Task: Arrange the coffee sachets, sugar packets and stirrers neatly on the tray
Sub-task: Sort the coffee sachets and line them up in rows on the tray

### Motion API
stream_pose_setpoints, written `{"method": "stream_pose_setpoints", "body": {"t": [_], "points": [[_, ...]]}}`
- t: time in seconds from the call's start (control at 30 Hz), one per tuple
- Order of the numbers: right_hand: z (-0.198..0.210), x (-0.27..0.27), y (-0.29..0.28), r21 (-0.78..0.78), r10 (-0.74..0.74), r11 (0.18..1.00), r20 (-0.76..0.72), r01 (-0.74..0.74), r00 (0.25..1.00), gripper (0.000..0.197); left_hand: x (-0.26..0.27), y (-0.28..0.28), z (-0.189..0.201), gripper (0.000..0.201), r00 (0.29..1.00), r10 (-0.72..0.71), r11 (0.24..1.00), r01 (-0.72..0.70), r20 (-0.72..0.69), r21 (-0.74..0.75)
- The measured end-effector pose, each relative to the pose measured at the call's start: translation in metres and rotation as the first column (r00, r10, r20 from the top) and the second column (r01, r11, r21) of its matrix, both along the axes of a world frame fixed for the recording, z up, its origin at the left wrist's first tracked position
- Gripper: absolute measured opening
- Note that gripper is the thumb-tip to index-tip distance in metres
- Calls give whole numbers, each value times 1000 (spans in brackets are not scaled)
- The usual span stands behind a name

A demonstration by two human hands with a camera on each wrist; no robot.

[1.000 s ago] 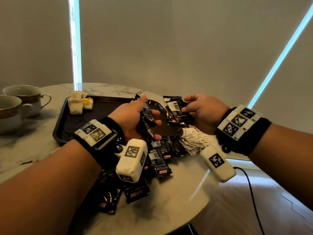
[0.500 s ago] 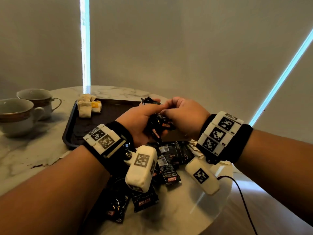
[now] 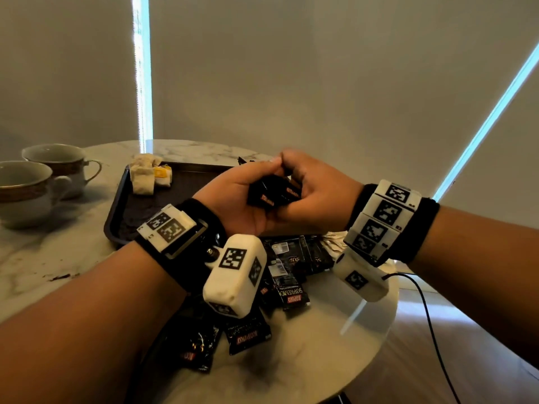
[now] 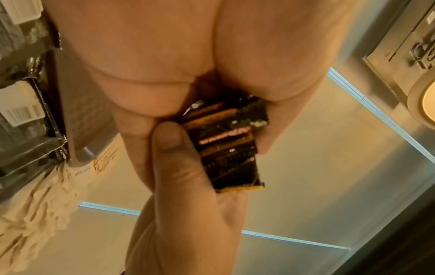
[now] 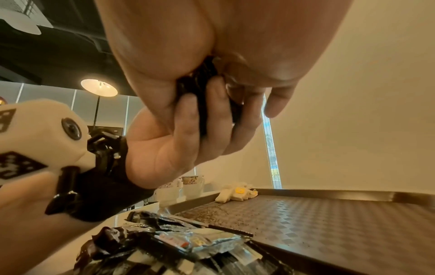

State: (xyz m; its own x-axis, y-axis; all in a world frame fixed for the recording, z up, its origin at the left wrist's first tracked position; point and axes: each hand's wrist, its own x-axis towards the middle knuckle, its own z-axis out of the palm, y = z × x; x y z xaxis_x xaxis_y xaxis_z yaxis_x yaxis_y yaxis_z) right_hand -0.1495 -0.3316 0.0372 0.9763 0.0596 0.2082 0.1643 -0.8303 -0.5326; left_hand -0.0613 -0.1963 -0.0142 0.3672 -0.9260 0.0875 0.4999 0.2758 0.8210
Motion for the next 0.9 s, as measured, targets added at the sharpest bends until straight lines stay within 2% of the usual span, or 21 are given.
{"method": "stream_pose_setpoints", "body": {"t": [0.1, 0.13, 0.2, 0.23, 0.3, 0.33, 0.4, 0.47, 0.63, 0.77, 0.9], "points": [[0, -5, -2, 110, 63, 993, -95, -53, 993, 57, 1, -2, -1, 34, 1000, 24, 1000, -23, -18, 8], [1, -7, -5, 132, 23, 991, -80, -12, 997, 58, 0, -2, -1, 33, 999, 39, 999, -39, -18, 20], [3, -7, -16, 136, -174, 975, -25, 176, 984, 46, 5, -2, -2, 32, 992, 120, 992, -118, -37, 44], [2, -7, -27, 101, -319, 942, -31, 320, 947, 40, 8, -2, -2, 33, 982, 178, 983, -176, -59, 46], [-3, -10, -47, 2, -527, 844, -184, 536, 830, 37, 14, -1, -3, 41, 955, 284, 959, -281, -91, 40], [-9, -11, -56, -57, -566, 814, -299, 578, 768, 40, 15, -2, -2, 44, 948, 304, 953, -302, -99, 33], [-24, -16, -67, -185, -592, 794, -448, 579, 670, 54, 15, -2, -3, 44, 945, 311, 950, -310, -99, 29], [-37, -18, -65, -256, -609, 784, -492, 566, 622, 65, 16, -3, -4, 46, 947, 310, 951, -308, -88, 33], [-55, -14, -48, -337, -640, 764, -500, 550, 583, 78, 18, -4, -7, 55, 945, 310, 951, -308, -104, 35], [-56, -12, -39, -375, -663, 747, -478, 548, 576, 75, 18, -3, -6, 52, 946, 306, 952, -304, -106, 32], [-57, -10, -32, -438, -669, 742, -436, 508, 602, 72, 20, -2, -6, 51, 948, 298, 955, -297, -115, 27]]}}
